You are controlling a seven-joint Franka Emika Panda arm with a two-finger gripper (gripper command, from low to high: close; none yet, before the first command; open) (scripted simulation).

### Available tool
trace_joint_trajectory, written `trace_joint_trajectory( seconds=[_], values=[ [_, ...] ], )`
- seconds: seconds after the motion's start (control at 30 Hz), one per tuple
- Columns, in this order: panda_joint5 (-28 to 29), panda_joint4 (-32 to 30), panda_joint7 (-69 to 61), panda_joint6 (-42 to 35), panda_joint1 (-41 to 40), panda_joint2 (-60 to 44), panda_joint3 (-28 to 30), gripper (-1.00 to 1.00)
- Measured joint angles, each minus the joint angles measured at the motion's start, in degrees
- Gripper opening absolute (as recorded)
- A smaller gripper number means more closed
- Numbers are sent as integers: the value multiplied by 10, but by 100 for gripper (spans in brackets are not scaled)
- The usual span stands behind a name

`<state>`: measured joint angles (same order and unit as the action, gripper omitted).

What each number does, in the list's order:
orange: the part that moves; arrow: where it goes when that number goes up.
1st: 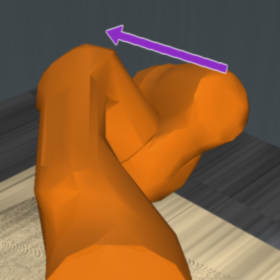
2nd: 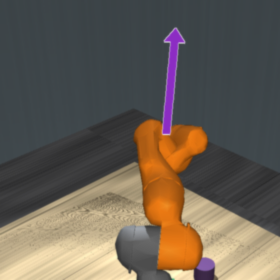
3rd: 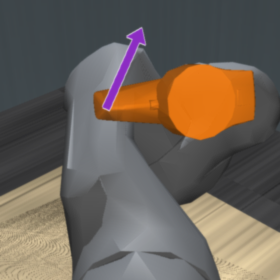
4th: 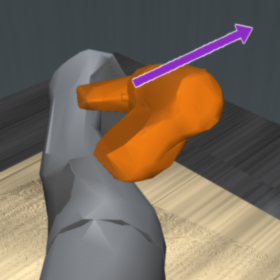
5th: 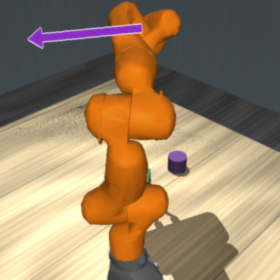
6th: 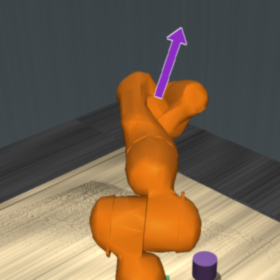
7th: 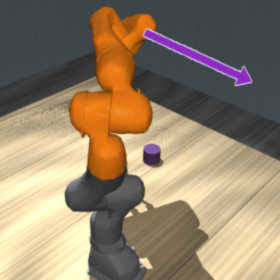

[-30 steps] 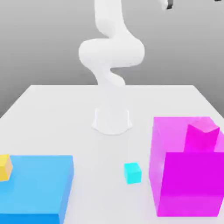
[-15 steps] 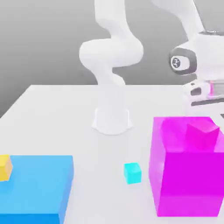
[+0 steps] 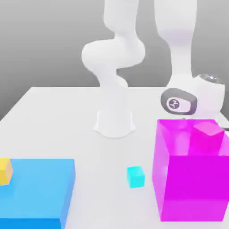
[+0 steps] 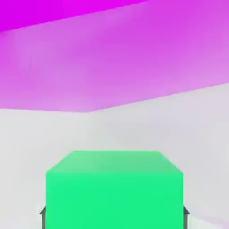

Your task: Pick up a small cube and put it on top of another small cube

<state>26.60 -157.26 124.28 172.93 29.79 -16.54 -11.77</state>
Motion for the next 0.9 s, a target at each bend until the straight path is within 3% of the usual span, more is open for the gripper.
trace_joint_trajectory(
  seconds=[0.1,0.2,0.3,0.5,0.77,0.9],
  values=[
    [-49,-9,-37,-26,-39,34,-50,-100],
    [-159,-25,-119,-67,-69,96,-106,-100],
    [-225,-33,-198,-99,-43,152,-132,-100],
    [-173,-24,-351,-102,54,216,-172,-100],
    [-44,63,-557,-213,-14,298,-103,-100],
    [4,104,-610,-281,-85,339,-44,-100]
  ],
)
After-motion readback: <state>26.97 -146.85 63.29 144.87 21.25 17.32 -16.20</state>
